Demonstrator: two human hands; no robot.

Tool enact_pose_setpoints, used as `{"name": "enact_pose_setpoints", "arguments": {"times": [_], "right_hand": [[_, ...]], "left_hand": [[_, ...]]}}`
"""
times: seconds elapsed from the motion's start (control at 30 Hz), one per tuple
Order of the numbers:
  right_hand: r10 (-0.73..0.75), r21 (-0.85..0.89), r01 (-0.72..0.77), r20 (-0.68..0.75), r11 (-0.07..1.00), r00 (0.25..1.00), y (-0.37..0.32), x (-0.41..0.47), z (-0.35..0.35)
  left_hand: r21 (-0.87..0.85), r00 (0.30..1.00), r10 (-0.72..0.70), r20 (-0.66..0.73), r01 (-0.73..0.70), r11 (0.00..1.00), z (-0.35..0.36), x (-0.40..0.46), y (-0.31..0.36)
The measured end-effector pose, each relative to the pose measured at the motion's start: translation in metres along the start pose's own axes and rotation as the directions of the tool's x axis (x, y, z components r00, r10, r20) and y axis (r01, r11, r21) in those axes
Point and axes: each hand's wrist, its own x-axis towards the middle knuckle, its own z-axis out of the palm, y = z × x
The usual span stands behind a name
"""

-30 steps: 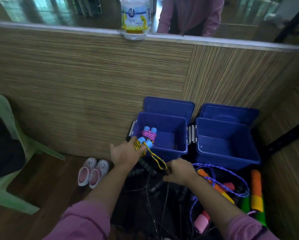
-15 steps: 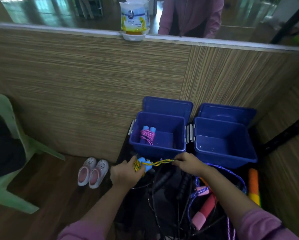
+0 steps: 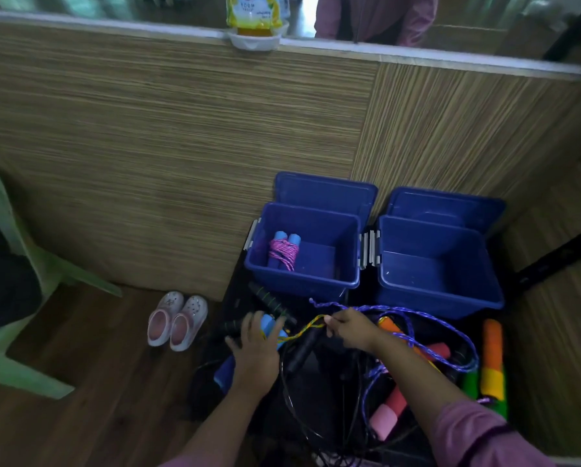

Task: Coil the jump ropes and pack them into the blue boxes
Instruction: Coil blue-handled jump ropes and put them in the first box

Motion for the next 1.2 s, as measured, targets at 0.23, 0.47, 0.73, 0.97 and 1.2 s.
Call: {"name": "enact_pose_setpoints", "arguments": {"times": [0.23,0.47,0.73,0.97,1.2], "right_hand": [[-0.018,-0.071,0.025,0.091,0.997,0.996,0.004,-0.003,0.009],[-0.054,-0.121,0.078,0.192,0.99,0.98,-0.002,-0.003,0.014],[-0.059,-0.063,0.077,0.247,0.995,0.967,-0.012,-0.01,0.008],[-0.106,0.026,0.103,0.224,0.994,0.969,-0.02,-0.027,-0.013],[-0.119,0.128,0.131,-0.101,0.983,0.988,-0.014,-0.031,-0.028]], "left_hand": [[-0.086,0.92,0.39,0.039,-0.386,0.918,0.001,0.008,0.009],[-0.512,0.984,0.177,-0.028,-0.166,0.843,-0.003,0.006,0.022],[-0.665,0.991,0.109,-0.082,-0.135,0.735,0.004,0.02,0.015],[-0.523,0.999,-0.021,-0.028,0.004,0.853,-0.005,0.015,0.011],[-0.632,0.998,-0.056,-0.038,0.02,0.775,-0.004,0.013,0.012]]}}
